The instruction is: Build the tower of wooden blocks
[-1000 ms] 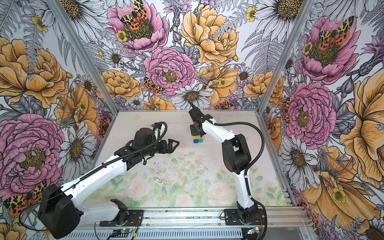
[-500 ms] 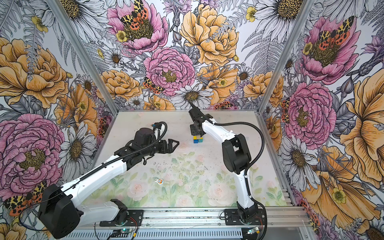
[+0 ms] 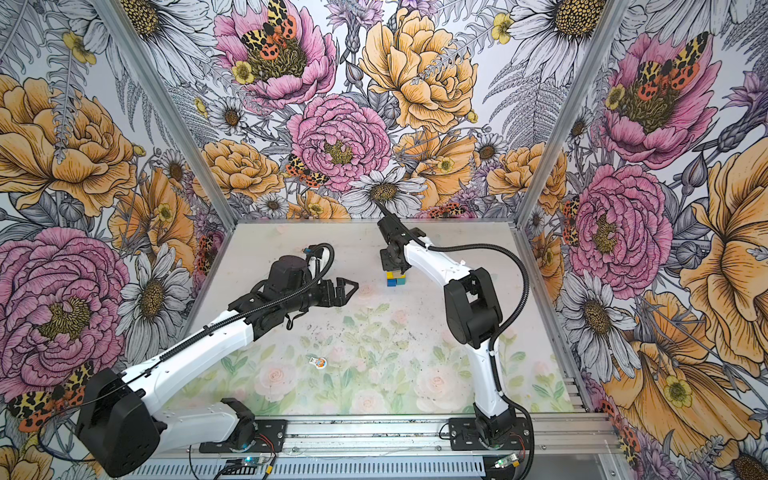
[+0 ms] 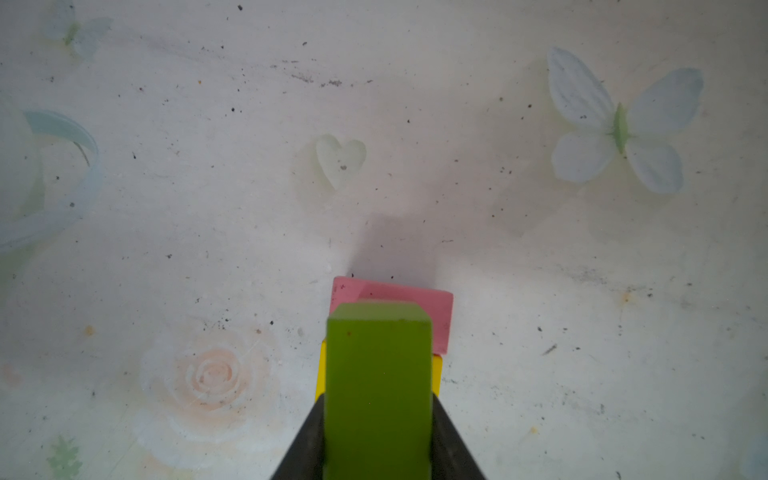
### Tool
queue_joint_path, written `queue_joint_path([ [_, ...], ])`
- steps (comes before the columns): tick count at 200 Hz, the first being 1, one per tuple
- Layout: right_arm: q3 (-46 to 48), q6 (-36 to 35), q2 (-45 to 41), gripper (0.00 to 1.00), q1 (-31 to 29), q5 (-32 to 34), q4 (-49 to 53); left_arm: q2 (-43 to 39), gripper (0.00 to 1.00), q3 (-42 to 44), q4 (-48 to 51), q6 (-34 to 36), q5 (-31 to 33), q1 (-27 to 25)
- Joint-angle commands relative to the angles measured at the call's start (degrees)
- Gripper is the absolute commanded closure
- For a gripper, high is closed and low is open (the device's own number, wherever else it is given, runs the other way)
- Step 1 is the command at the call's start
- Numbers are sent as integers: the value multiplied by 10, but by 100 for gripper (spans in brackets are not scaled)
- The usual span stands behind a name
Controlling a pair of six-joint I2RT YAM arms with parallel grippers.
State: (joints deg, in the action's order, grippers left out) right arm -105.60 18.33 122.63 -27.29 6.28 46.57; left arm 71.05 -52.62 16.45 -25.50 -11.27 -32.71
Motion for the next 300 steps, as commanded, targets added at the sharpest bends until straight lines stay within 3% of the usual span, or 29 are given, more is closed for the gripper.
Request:
queue_joint_path([
  [1, -15, -2, 2, 66, 5, 15, 2, 2, 1, -21, -10, -3, -11, 5],
  [300, -26, 29, -8, 69, 5, 18, 2, -17, 1, -11, -2, 3, -3, 10],
])
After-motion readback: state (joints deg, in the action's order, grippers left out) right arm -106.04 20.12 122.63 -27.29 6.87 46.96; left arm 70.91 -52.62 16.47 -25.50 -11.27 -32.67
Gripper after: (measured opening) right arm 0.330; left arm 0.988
